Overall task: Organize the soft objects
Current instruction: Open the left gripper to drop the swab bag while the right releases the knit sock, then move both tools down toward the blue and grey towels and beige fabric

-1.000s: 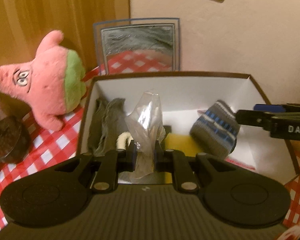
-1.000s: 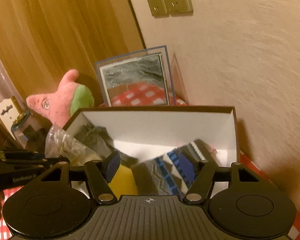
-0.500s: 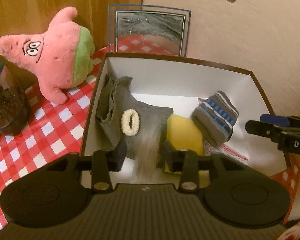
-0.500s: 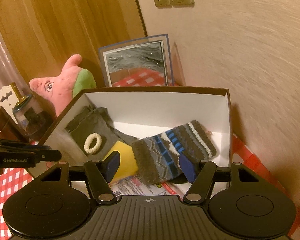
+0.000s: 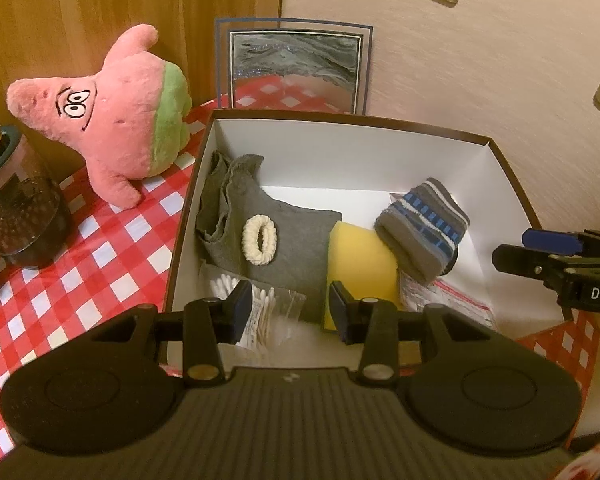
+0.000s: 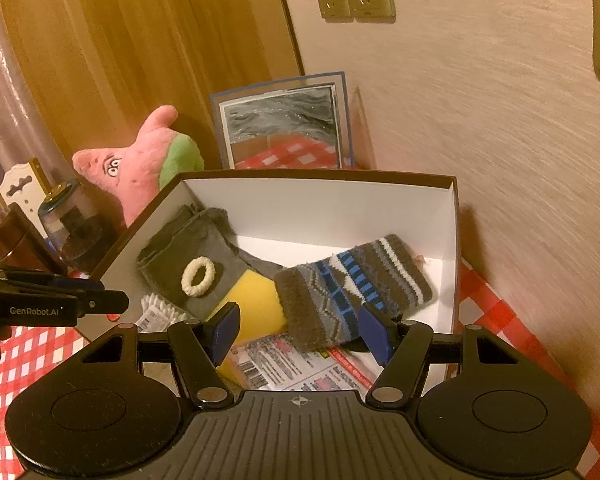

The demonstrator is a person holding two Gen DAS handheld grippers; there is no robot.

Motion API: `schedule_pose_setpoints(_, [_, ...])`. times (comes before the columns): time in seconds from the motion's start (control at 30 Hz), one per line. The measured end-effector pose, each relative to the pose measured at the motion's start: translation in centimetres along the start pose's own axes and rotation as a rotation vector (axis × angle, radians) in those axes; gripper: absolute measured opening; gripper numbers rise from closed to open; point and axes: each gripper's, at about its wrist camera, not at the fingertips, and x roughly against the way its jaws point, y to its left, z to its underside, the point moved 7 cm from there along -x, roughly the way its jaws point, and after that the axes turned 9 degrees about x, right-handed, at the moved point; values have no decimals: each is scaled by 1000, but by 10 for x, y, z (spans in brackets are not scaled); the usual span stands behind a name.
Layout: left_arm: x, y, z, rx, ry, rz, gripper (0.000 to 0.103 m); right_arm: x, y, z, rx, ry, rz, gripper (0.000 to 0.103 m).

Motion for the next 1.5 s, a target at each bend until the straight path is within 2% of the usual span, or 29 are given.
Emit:
schedule_pose_setpoints(0.23, [22, 6, 21, 17, -15, -5, 39, 23, 7, 6, 15, -30, -1, 65])
schedule_pose_setpoints(0.47, [37, 20, 81, 51, 38, -18, 39, 53, 20, 38, 38, -27, -13, 65])
schedule_pose_setpoints(0.67, [46, 33, 142, 109, 117, -20, 39, 66, 30, 89, 20, 55, -18, 65])
schedule_pose_setpoints(0.87, [51, 30, 193, 150, 200, 17, 39, 73, 42, 145, -39, 158, -23, 65])
schedule_pose_setpoints(1.0, [49, 21, 217, 159, 245, 48, 39, 77, 47, 172, -67, 209, -26, 65])
schedule_pose_setpoints(1.2, [40, 9, 236, 193, 279, 97, 39, 84, 45, 188, -90, 226, 2, 65])
schedule_pose_setpoints(1.4, [33, 1, 233, 213, 267, 116, 31, 90, 36, 197, -131, 232, 37, 65])
schedule_pose_setpoints(1.47, [32, -1, 232, 214, 260, 126, 15, 91, 35, 198, -136, 234, 46, 65])
schedule_pose_setpoints(1.5, [31, -1, 232, 218, 259, 128, 11, 90, 36, 198, -139, 233, 48, 65])
